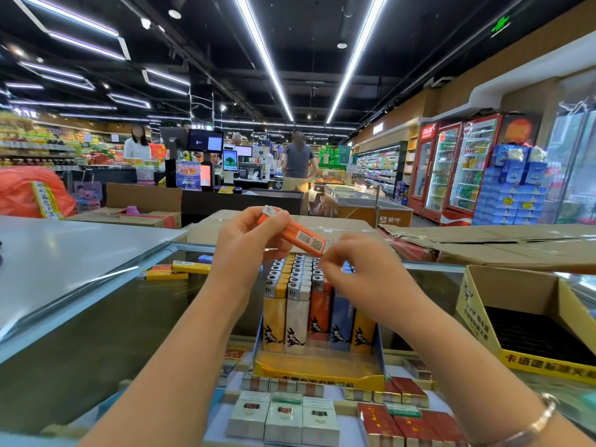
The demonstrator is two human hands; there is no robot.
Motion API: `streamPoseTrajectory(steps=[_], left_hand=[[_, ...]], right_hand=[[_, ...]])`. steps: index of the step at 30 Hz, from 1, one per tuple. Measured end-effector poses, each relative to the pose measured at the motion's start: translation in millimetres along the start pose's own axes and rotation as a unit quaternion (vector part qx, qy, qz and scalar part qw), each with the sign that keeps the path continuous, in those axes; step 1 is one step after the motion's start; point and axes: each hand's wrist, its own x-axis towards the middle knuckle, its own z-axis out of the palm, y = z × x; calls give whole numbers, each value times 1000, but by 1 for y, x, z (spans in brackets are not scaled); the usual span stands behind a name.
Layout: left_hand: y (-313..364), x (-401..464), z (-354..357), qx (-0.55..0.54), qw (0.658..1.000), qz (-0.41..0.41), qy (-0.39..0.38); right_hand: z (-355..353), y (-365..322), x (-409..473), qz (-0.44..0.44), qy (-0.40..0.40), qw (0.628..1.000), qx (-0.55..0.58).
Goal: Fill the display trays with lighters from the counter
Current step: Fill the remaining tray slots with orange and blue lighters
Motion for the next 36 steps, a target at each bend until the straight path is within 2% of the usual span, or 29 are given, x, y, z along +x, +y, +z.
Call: streamPoseTrajectory(steps=[3, 7, 11, 14, 19, 21, 29, 36], left_hand=[[0, -1, 2, 2, 1000, 4, -22], [3, -8, 9, 38, 994, 47, -91], [5, -10, 12, 56, 987, 57, -142], [6, -9, 8, 79, 980, 20, -183], [-6, -4, 0, 248, 942, -75, -213], [-9, -4, -1, 272, 929, -123, -218], [-13, -2, -2, 277, 924, -139, -223], [-13, -3, -2, 268, 926, -143, -223]], right_hand=[[-9, -2, 1, -6, 113, 990, 84], [-4, -5, -2, -18, 72, 995, 68], [-2, -6, -2, -44, 67, 994, 81], [-8, -4, -3, -41, 80, 987, 130], [-12, -2, 0, 21, 57, 970, 234], [-14, -2, 0, 13, 46, 966, 253], [-15, -4, -1, -39, 0, 977, 211], [-2, -5, -4, -56, -86, 993, 61]])
